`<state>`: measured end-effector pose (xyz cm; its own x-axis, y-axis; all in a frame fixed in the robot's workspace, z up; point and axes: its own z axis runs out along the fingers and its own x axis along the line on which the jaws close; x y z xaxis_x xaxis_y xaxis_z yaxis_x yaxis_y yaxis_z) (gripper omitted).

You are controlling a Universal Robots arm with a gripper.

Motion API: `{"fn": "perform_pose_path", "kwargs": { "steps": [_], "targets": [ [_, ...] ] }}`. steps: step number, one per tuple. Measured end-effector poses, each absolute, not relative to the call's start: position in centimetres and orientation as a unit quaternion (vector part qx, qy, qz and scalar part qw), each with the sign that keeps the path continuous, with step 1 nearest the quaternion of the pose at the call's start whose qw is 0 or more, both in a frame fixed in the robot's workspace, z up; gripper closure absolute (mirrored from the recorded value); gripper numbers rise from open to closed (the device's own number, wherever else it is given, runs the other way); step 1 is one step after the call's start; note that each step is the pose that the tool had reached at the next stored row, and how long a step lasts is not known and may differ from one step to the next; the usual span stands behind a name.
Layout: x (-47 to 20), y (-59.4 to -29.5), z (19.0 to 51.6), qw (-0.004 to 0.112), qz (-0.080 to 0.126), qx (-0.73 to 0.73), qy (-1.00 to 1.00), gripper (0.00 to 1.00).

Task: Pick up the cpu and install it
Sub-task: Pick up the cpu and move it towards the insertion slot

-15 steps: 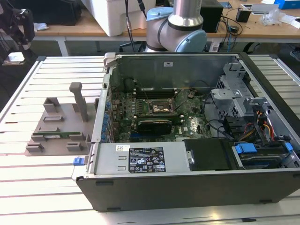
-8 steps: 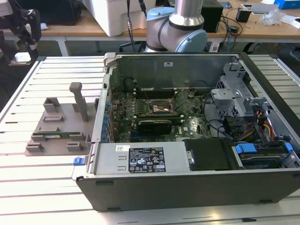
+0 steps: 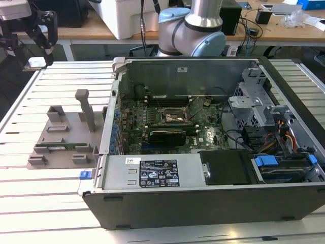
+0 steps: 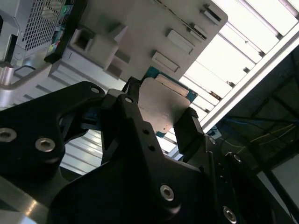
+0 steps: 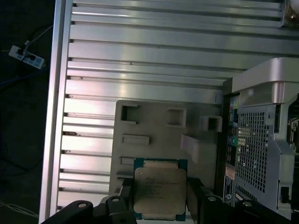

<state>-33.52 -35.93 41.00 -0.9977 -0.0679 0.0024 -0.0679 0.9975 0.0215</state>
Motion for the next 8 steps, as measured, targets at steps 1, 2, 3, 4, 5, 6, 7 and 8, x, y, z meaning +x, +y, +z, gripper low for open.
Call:
{"fn": "perform_pose_path", "kwargs": {
  "steps": [1, 2, 3, 4, 5, 6, 7, 8],
  "targets": [
    [-33.2, -35.9, 41.0, 0.002, -0.011, 0.034, -0.999, 0.46],
    [-33.0, -35.9, 41.0, 0.002, -0.011, 0.034, -0.999, 0.46],
    [-32.7, -35.9, 41.0, 0.002, -0.011, 0.034, -0.999, 0.46],
    [-32.4, -35.9, 41.0, 0.001, -0.011, 0.034, -0.999, 0.46],
    [-31.9, -35.9, 41.0, 0.002, -0.01, 0.034, -0.999, 0.46],
    [-31.4, -35.9, 41.0, 0.002, -0.01, 0.034, -0.999, 0.46],
    [-31.1, -35.9, 41.0, 0.002, -0.01, 0.034, -0.999, 0.46],
    [-30.9, -35.9, 41.0, 0.002, -0.01, 0.034, -0.999, 0.46]
  ]
}}
